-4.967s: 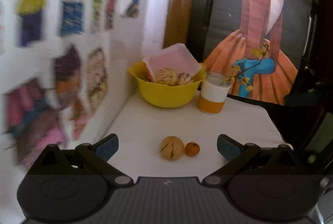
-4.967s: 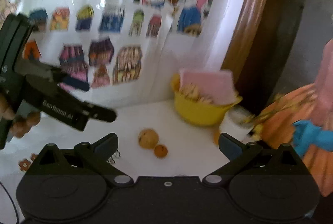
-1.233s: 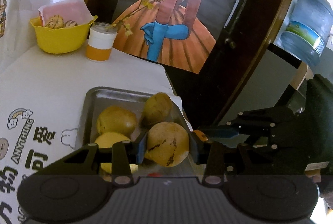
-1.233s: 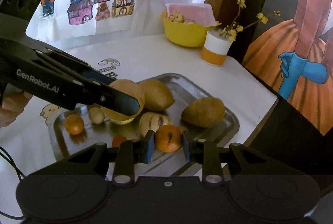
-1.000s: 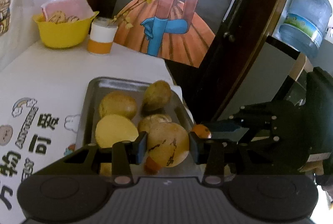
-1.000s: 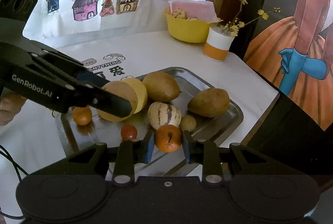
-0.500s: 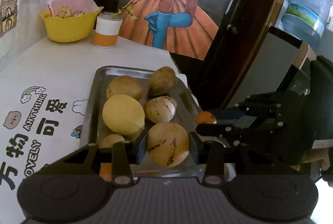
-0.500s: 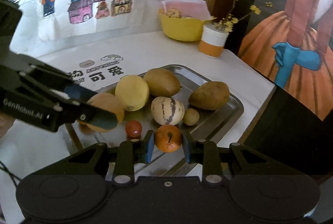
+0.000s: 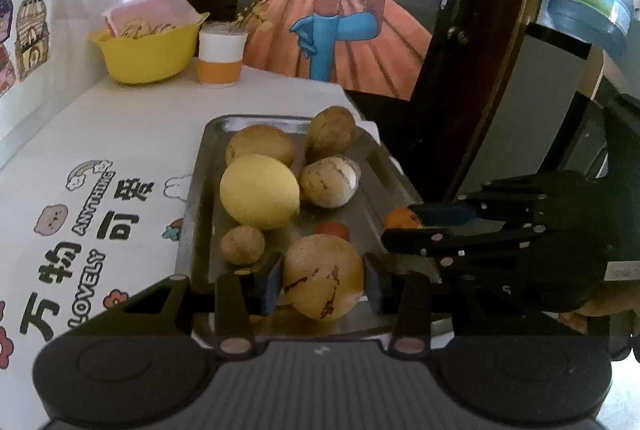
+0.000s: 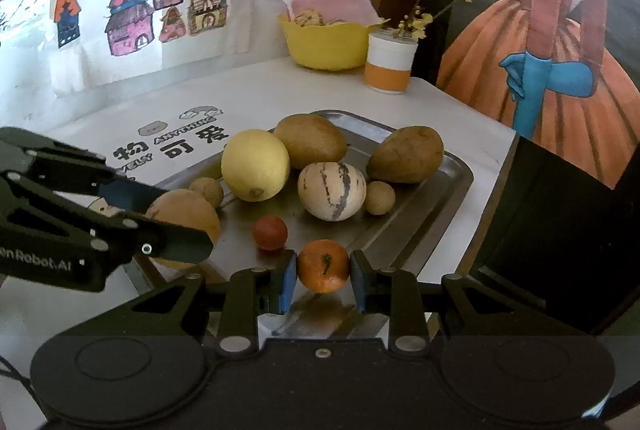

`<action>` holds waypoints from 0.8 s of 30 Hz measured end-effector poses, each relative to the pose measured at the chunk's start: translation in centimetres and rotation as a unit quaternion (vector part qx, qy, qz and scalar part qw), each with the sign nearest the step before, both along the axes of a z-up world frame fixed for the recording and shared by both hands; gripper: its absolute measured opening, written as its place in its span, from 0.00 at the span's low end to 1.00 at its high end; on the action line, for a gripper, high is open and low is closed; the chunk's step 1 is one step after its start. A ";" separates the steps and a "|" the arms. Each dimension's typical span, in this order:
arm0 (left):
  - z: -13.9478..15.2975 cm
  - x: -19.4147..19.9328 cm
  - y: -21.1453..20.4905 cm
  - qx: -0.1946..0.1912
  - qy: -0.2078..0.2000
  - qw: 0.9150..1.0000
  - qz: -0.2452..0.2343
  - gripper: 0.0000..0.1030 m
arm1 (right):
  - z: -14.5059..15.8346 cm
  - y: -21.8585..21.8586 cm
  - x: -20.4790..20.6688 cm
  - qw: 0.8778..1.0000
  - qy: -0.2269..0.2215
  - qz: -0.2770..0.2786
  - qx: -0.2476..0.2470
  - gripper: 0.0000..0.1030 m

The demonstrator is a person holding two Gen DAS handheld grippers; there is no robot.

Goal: Organize fruits
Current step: 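Open both tools to release the potato and tangerine on the tray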

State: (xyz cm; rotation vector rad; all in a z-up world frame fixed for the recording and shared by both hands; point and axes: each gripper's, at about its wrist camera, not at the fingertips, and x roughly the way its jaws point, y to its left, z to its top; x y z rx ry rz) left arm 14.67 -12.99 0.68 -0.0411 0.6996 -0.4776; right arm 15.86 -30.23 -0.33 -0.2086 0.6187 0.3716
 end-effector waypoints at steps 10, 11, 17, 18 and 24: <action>-0.5 -0.2 -0.3 0.002 0.006 1.000 0.012 0.45 | -0.8 0.6 -0.5 1.000 -0.020 -0.022 -0.003 0.30; -0.6 -0.2 -0.2 0.001 0.008 1.000 0.013 0.45 | -0.9 0.6 -0.6 1.000 -0.021 -0.023 -0.002 0.30; -0.7 -0.3 0.3 -0.017 0.013 1.000 0.018 0.47 | -0.9 0.6 -1.0 0.999 -0.032 -0.025 0.000 0.37; -0.5 -0.4 0.4 -0.020 0.009 1.000 0.019 0.51 | -0.9 0.6 -1.1 0.999 -0.035 -0.026 0.000 0.40; 0.2 -1.3 1.0 -0.040 -0.001 0.999 0.021 0.58 | -0.5 0.4 -1.9 0.998 -0.054 -0.036 0.006 0.53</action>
